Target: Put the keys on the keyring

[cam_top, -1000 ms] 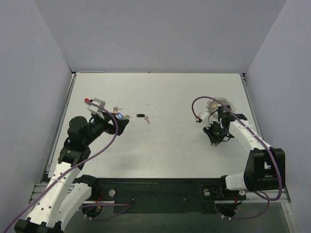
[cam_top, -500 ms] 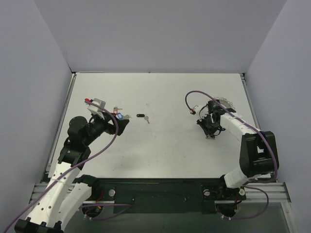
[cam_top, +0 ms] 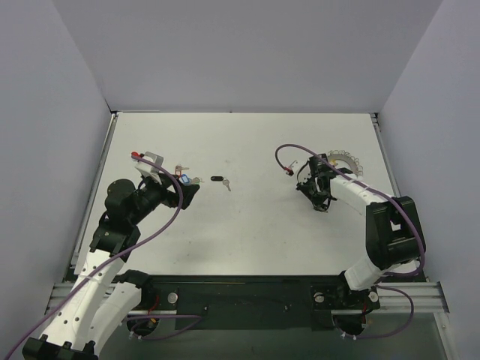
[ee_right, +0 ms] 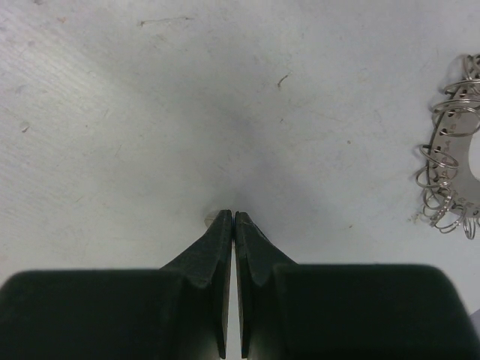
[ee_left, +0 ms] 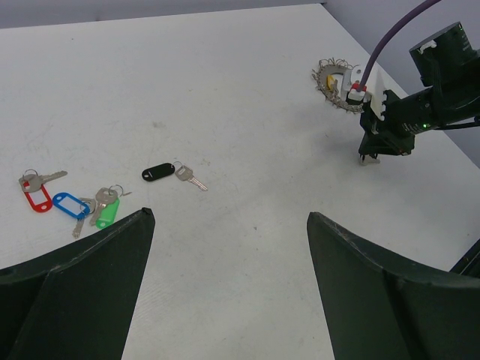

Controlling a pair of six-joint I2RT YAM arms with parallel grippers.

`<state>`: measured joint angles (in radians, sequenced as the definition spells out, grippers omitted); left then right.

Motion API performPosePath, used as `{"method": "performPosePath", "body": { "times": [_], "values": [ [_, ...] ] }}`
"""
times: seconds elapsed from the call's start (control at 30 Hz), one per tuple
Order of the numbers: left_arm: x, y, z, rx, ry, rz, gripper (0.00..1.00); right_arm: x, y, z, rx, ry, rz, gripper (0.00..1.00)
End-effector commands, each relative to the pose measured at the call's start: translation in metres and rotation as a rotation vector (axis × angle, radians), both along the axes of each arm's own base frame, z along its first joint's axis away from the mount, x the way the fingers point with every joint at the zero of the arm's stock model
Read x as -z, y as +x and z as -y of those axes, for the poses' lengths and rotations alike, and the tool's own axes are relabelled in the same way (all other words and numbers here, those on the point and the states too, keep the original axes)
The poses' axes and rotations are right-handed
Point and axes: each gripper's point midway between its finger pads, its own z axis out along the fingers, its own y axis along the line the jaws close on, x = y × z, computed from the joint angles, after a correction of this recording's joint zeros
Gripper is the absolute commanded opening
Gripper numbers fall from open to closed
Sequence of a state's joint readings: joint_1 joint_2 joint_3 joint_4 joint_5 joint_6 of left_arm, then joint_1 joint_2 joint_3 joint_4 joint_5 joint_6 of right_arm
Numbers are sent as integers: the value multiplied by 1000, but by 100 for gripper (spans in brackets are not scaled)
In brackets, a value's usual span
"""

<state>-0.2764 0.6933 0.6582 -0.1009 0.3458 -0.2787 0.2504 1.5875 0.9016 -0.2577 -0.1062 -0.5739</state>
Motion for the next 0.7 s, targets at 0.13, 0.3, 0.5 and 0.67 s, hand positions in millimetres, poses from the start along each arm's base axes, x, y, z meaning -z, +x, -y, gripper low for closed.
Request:
{"method": "performPosePath", "body": {
  "times": [0.13, 0.3, 0.5, 0.67],
  "values": [
    [-16, 2, 1, 4, -4, 59, 93, -5, 11, 7, 113, -26, 77, 0],
    [-15, 2, 1, 5, -3, 56, 93, -6, 11, 3, 159, -3, 46, 0],
    [-15, 3, 1, 1, -1, 55, 93, -2, 9, 0, 243, 21, 8, 0],
    [-15, 2, 1, 2, -1, 57, 93, 0, 9, -5, 388, 76, 16, 0]
  ]
}}
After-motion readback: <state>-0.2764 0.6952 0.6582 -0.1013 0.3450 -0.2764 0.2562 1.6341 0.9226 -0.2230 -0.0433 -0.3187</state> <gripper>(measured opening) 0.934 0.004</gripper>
